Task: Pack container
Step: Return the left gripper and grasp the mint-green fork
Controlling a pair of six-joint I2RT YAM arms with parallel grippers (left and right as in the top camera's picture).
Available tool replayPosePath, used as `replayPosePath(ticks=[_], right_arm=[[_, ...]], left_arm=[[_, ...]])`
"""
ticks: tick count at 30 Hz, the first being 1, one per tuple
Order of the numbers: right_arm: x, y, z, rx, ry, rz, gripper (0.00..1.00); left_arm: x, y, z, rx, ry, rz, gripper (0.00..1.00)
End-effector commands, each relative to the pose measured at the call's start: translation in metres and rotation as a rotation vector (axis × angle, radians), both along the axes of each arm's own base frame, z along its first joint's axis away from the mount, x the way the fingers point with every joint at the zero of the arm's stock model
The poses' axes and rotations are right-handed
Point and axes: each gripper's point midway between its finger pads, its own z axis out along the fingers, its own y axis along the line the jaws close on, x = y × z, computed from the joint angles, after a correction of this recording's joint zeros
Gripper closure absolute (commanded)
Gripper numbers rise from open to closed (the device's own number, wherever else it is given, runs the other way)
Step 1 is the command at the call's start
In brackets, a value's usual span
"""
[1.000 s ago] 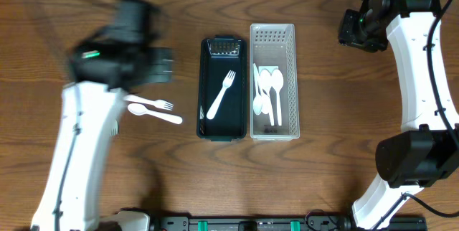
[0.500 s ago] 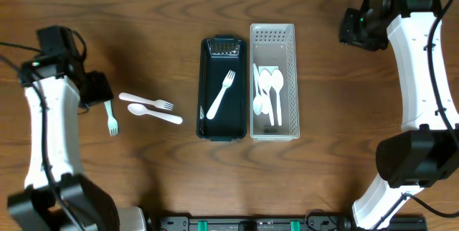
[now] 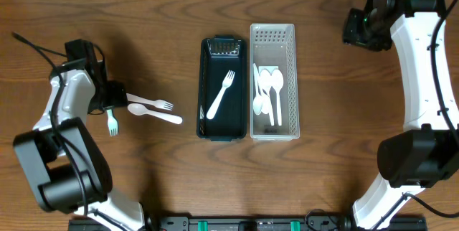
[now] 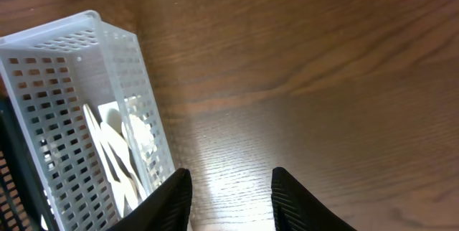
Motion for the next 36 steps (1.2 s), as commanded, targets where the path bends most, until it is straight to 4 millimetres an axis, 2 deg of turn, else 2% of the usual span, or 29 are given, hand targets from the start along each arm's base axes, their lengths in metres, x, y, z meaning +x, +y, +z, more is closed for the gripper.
replayPosePath(ticks=[1, 8, 12, 20, 24, 26, 31, 36], right_arm=[[-0.001, -0.007, -0.003, -0.009, 0.014, 0.001, 0.61], [-0.004, -0.010, -0.004, -0.009, 0.026, -0.006, 0.61], [-0.004, -0.010, -0.004, -0.009, 0.028, -0.006, 0.61], [-0.004, -0.010, -0.004, -0.008, 0.027, -0.006, 0.61], [-0.005, -0.010, -0.004, -0.003, 0.031, -0.021, 0.61], [-0.005, -0.010, -0.004, -0.003, 0.032, -0.022, 0.61], [-0.006, -0.010, -0.005, -0.002, 0.034, -0.026, 0.61], [-0.006, -0.010, -0.005, 0.001, 0.035, -0.035, 0.61]], left_arm=[[0.001, -0.004, -0.019, -0.033, 0.028, -0.035, 0.19], [0.003, 0.003, -0.042, -0.042, 0.050, -0.019, 0.19], [0.002, 0.009, -0.044, -0.049, 0.043, 0.000, 0.19], [0.000, 0.007, -0.053, -0.145, 0.028, 0.017, 0.21], [-0.004, 0.005, -0.063, -0.162, 0.055, 0.018, 0.29], [-0.004, 0.001, -0.067, -0.182, 0.060, 0.017, 0.36], [-0.005, -0.002, -0.068, -0.199, 0.064, 0.016, 0.46], [-0.008, -0.003, -0.068, -0.204, 0.076, 0.017, 0.60]])
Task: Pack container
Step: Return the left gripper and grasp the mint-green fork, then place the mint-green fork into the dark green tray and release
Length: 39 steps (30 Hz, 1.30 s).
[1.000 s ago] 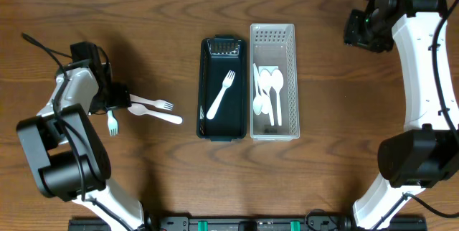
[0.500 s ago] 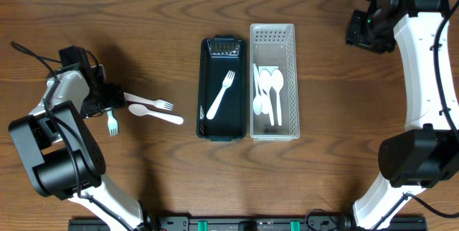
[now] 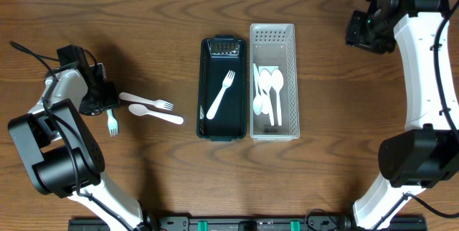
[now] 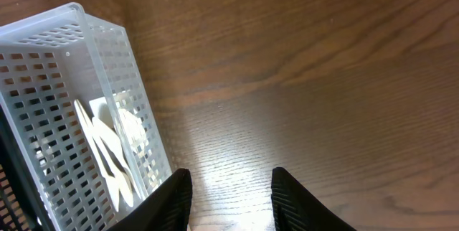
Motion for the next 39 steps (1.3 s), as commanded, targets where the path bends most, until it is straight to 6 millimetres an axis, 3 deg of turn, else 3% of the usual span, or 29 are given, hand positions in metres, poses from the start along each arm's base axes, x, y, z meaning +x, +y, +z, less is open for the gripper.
replayPosePath(ticks=[1, 15, 28, 31, 33, 39], right_arm=[[0.001, -0.004, -0.002, 0.000, 0.006, -0.020, 0.61], [0.002, -0.004, -0.002, 0.000, 0.002, -0.020, 0.61], [0.002, -0.005, -0.002, 0.000, 0.003, -0.021, 0.61], [0.002, -0.005, -0.002, 0.000, 0.002, -0.020, 0.61], [0.003, -0.005, -0.002, 0.000, -0.002, -0.022, 0.62], [0.005, -0.007, -0.001, 0.000, -0.013, -0.025, 0.61]], left_arm=[[-0.021, -0.012, -0.029, -0.066, 0.098, -0.004, 0.63], [-0.044, -0.021, -0.028, -0.104, 0.191, -0.003, 0.75], [-0.046, -0.023, -0.020, -0.106, 0.196, 0.004, 0.91], [-0.037, -0.021, 0.001, -0.090, 0.157, 0.013, 0.94], [-0.029, -0.023, 0.025, -0.078, 0.125, 0.022, 0.94], [-0.009, -0.065, 0.122, -0.052, 0.025, -0.008, 0.94]])
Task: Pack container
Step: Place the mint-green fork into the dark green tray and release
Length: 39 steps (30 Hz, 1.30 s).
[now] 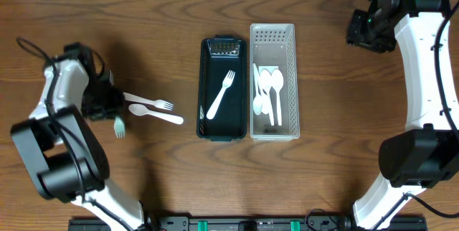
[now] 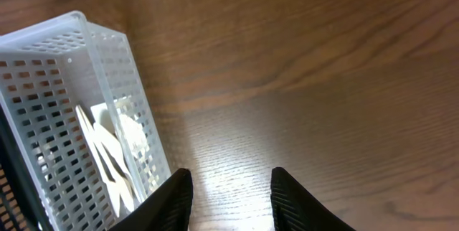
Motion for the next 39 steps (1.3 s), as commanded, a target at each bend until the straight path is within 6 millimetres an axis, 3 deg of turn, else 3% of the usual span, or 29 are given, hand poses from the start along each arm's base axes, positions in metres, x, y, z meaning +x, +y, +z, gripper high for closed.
replayPosePath(ticks=[1, 4, 8, 15, 18, 21, 26, 29, 32, 33, 34, 39], right_arm=[[0.001, -0.004, -0.002, 0.000, 0.004, -0.020, 0.62], [0.002, -0.004, -0.002, 0.001, 0.004, -0.020, 0.62], [0.002, -0.005, -0.002, 0.000, 0.003, -0.020, 0.61], [0.001, -0.005, -0.003, 0.000, 0.007, -0.020, 0.61], [-0.001, -0.005, -0.003, 0.000, 0.015, -0.020, 0.62], [-0.002, -0.005, -0.003, 0.001, 0.020, -0.020, 0.62], [-0.003, -0.005, -0.004, 0.000, 0.024, -0.020, 0.61], [-0.004, -0.004, -0.004, -0.001, 0.027, -0.015, 0.62], [-0.005, -0.005, -0.004, -0.002, 0.031, -0.013, 0.61], [-0.005, -0.005, -0.004, -0.003, 0.031, -0.012, 0.62], [-0.005, -0.005, -0.004, -0.003, 0.031, -0.009, 0.62], [-0.005, -0.005, -0.004, -0.007, 0.030, 0.001, 0.62]], left_arm=[[0.031, -0.030, 0.078, 0.039, -0.193, -0.037, 0.94], [0.042, -0.075, 0.122, 0.040, -0.294, -0.150, 0.94], [0.051, -0.143, 0.149, 0.009, -0.399, -0.262, 0.94], [0.061, -0.253, 0.144, -0.079, -0.495, -0.416, 0.94], [0.065, -0.282, 0.127, -0.095, -0.488, -0.460, 0.94], [0.068, -0.292, 0.097, -0.088, -0.422, -0.458, 0.94], [0.069, -0.289, 0.042, -0.055, -0.283, -0.440, 0.94], [0.067, -0.288, 0.020, -0.041, -0.231, -0.441, 0.94], [0.066, -0.287, 0.005, -0.032, -0.194, -0.441, 0.90], [0.066, -0.286, 0.001, -0.029, -0.184, -0.441, 0.78], [0.065, -0.286, -0.003, -0.026, -0.175, -0.441, 0.74], [0.063, -0.285, -0.010, -0.021, -0.155, -0.441, 0.68]])
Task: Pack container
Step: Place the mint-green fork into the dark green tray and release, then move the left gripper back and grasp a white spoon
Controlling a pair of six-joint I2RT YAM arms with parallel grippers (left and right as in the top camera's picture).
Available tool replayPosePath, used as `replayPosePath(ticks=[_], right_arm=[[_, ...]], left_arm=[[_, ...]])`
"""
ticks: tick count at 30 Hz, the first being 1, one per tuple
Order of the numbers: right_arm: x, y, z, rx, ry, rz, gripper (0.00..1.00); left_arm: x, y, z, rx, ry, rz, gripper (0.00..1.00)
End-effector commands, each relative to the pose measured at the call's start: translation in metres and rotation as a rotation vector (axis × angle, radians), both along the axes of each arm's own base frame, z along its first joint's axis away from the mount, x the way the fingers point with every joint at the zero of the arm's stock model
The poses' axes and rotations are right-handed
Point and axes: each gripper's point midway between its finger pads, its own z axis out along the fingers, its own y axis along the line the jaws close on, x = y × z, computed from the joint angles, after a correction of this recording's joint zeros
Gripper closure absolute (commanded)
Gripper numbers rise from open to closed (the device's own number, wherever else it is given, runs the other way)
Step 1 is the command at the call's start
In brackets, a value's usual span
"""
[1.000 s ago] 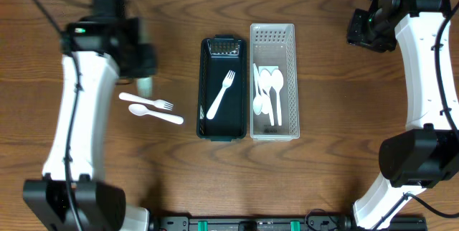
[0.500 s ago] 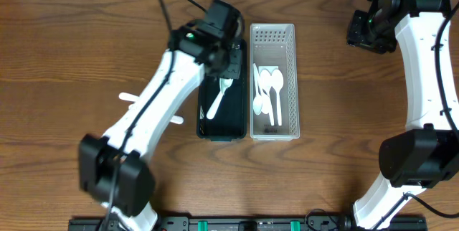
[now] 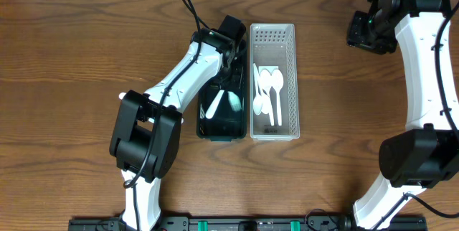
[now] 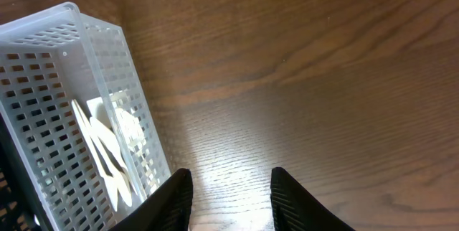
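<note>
A dark green tray (image 3: 222, 136) stands at the table's middle with a white fork (image 3: 215, 104) lying in it. My left gripper (image 3: 230, 80) reaches over the tray, fingers dark against it. A light-green fork (image 3: 233, 101) shows just below the fingertips, apparently held by its handle. Right of the tray stands a white perforated basket (image 3: 273, 34) (image 4: 72, 80) with white spoons (image 3: 269, 87) (image 4: 107, 145). My right gripper (image 3: 369, 30) (image 4: 231, 176) hangs open over bare wood right of the basket, holding nothing.
The left arm's links stretch from the front left across to the tray and cover the patch of table left of it. The right arm stands along the right edge. Brown wood surrounds both containers.
My left gripper was at the light-green fork on the table far left. Now it is over the dark tray, with that fork under its fingertips. The right gripper has not moved.
At first my left gripper was by a white spoon and fork at the table's left, the green fork lying beside them. Then it stood slightly farther left, then on the green fork. Now it is over the tray with the fork. The right gripper stayed open throughout.
</note>
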Motion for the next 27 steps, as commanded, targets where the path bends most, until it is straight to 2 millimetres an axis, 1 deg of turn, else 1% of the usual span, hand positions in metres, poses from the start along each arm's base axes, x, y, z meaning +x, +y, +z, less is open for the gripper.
replayPosePath(ticks=[1, 2, 4, 6, 8, 10, 11, 12, 13, 14, 15, 17, 18, 20, 23, 24, 25, 26, 27], right_arm=[[0.000, -0.005, -0.003, -0.010, 0.009, 0.000, 0.61], [0.000, -0.006, -0.003, -0.014, 0.009, -0.001, 0.61], [0.000, -0.008, -0.003, -0.022, 0.009, -0.004, 0.61], [0.000, -0.008, -0.003, -0.026, 0.010, -0.001, 0.61], [0.000, -0.010, -0.003, -0.028, 0.009, 0.000, 0.61], [0.000, -0.011, -0.003, -0.029, 0.009, 0.000, 0.61], [0.000, -0.012, -0.003, -0.029, 0.009, 0.000, 0.61], [0.000, -0.013, -0.003, -0.030, 0.009, 0.000, 0.61], [0.000, -0.014, -0.003, -0.030, 0.010, -0.002, 0.61], [0.000, -0.015, -0.003, -0.030, 0.010, -0.003, 0.61], [0.000, -0.016, -0.003, -0.030, 0.010, -0.006, 0.61], [-0.001, -0.019, -0.003, -0.030, 0.011, -0.013, 0.60], [-0.001, -0.020, -0.003, -0.030, 0.012, -0.016, 0.61], [-0.001, -0.022, -0.003, -0.030, 0.013, -0.021, 0.60], [-0.001, -0.023, -0.003, -0.030, 0.013, -0.023, 0.60], [-0.001, -0.023, -0.003, -0.030, 0.013, -0.023, 0.60], [-0.001, -0.023, -0.003, -0.030, 0.013, -0.023, 0.60], [-0.001, -0.023, -0.003, -0.030, 0.013, -0.023, 0.60], [-0.001, -0.023, -0.003, -0.030, 0.013, -0.023, 0.60]], left_arm=[[0.000, 0.003, -0.002, 0.005, 0.008, 0.011, 0.68], [0.001, 0.004, 0.001, 0.008, -0.001, 0.012, 0.68], [0.006, 0.009, 0.015, 0.027, -0.050, 0.013, 0.68], [0.012, 0.014, 0.039, 0.039, -0.126, 0.011, 0.68], [0.018, 0.021, 0.072, 0.050, -0.220, 0.015, 0.68], [0.022, 0.033, 0.111, 0.073, -0.330, 0.041, 0.66], [0.023, 0.043, 0.131, 0.087, -0.389, 0.062, 0.64], [0.023, 0.052, 0.149, 0.099, -0.438, 0.088, 0.59], [0.023, 0.063, 0.165, 0.111, -0.482, 0.135, 0.50], [0.021, 0.080, 0.182, 0.125, -0.523, 0.213, 0.46], [0.017, 0.098, 0.195, 0.134, -0.553, 0.305, 0.45], [0.005, 0.132, 0.209, 0.127, -0.558, 0.502, 0.46], [-0.002, 0.147, 0.211, 0.116, -0.543, 0.606, 0.46], [-0.022, 0.180, 0.206, 0.110, -0.481, 0.855, 0.46], [-0.052, 0.217, 0.185, 0.146, -0.371, 1.177, 0.45], [-0.061, 0.226, 0.175, 0.160, -0.335, 1.272, 0.41], [-0.067, 0.230, 0.166, 0.165, -0.308, 1.329, 0.39], [-0.070, 0.233, 0.156, 0.165, -0.283, 1.373, 0.39], [-0.072, 0.234, 0.144, 0.158, -0.259, 1.408, 0.35]])
